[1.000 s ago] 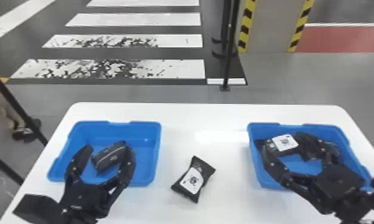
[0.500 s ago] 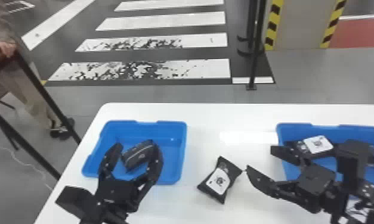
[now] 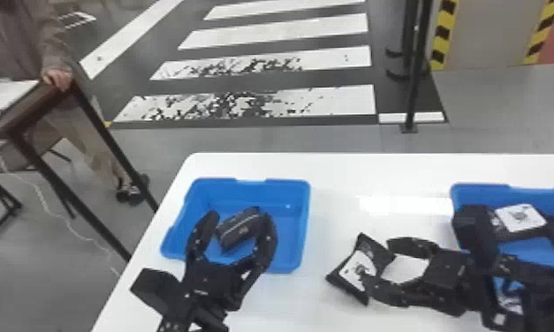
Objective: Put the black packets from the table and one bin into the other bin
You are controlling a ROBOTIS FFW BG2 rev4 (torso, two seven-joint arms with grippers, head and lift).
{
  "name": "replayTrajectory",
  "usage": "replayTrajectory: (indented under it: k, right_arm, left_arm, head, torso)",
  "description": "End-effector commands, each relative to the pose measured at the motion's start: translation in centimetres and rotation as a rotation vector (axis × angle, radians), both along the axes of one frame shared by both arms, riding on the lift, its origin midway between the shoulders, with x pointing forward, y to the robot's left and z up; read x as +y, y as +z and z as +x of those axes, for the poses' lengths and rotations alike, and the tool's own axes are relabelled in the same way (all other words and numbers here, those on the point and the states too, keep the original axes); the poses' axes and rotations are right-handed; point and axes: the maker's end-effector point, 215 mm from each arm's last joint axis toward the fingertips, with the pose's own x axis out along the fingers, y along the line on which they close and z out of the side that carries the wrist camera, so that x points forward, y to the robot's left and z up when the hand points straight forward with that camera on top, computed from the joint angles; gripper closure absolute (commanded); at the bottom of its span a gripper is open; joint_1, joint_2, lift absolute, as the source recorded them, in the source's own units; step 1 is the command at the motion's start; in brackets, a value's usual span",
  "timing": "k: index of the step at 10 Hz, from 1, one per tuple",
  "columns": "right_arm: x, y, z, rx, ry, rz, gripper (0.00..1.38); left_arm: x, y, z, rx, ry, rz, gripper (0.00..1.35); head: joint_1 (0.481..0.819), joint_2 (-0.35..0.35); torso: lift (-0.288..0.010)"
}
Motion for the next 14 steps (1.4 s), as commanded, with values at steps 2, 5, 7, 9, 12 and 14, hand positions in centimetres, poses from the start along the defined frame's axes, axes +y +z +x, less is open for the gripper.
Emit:
replayTrajectory:
  k: [2,5,7,9,12,14]
  right_arm:
    - [1.9,-2.7,0.5,0.015,0.068,-0.084,0.21]
    - [3.7,-5.7,1.3,0.004,0.134,-0.183,0.22]
    - [3.6,-7.9,0.3,0.067,0.153,-0.261,0.75]
    - [2.6,-8.9,-0.6,0.137,0.121,-0.304,0.90]
    - [0.9,-3.2,1.5,0.023,0.003,-0.257,1.08]
    - [-6.3,4.4,4.0,-0.160,-0.261,-0.225,1.08]
  left_arm:
    - [-0.1,-0.4,0.0,0.011,-0.002,-0.004,0.13]
    - [-0.2,-1.1,0.0,0.026,-0.003,-0.009,0.13]
    - [-0.1,-1.5,0.0,0.033,0.001,-0.022,0.13]
    - [0.6,-1.4,-0.2,0.030,0.014,-0.022,0.13]
    - [0.7,-1.3,-0.3,0.027,0.015,-0.024,0.13]
    - [0.9,-1.3,-0.3,0.024,0.017,-0.022,0.13]
  head:
    - [0.695,0.277]
    - [0.695,0.297]
    - [0.695,0.310]
    - [0.695,0.311]
    - [0.695,0.311]
    - [0.695,0.277]
  torso:
    - [-0.110]
    - [-0.110]
    - [-0.110]
    - [-0.110]
    - [-0.110]
    - [-0.110]
